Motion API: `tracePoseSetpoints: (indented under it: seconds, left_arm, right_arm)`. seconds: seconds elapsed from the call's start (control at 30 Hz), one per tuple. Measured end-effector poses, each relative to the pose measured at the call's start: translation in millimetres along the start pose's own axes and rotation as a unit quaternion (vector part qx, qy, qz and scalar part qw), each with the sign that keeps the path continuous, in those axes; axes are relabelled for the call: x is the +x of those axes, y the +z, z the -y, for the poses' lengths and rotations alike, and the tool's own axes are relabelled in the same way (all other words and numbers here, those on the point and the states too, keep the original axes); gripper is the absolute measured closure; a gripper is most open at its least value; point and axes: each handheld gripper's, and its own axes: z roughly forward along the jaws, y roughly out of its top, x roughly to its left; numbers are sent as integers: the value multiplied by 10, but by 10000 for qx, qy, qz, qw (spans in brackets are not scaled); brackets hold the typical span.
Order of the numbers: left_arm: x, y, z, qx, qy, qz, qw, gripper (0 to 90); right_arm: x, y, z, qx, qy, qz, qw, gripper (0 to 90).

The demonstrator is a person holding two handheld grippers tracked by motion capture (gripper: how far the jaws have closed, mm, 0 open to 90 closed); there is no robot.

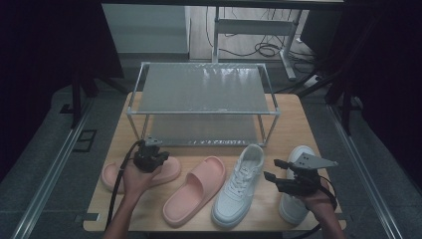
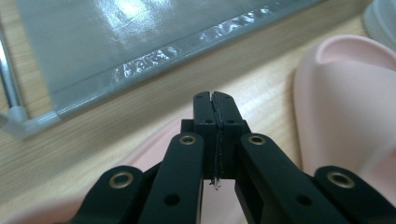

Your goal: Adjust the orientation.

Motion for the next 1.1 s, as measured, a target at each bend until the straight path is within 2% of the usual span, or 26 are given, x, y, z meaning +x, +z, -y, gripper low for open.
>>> tracePoseSetpoints:
  seconds: [0.17, 0.4, 0.57, 1.0, 1.1]
  left_arm:
    - [38, 181, -90, 171, -75, -16, 9998, 897]
    - [82, 336, -144, 368, -141, -35, 9992, 896]
    - [98, 438, -140, 573, -292, -65, 9979, 895]
    - [136, 498, -129, 719, -290, -153, 9969, 898]
    - [137, 499, -114, 686, -308, -136, 9971, 900]
  right_arm:
    - [7, 27, 3, 38, -2, -9, 10000, 398]
    - [25, 45, 3, 78, -42, -43, 10000, 398]
    - [30, 54, 4, 77, -40, -43, 10000, 398]
    - [27, 57, 7, 90, -44, -42, 9999, 398]
    - [26, 55, 7, 97, -51, -50, 9999, 398]
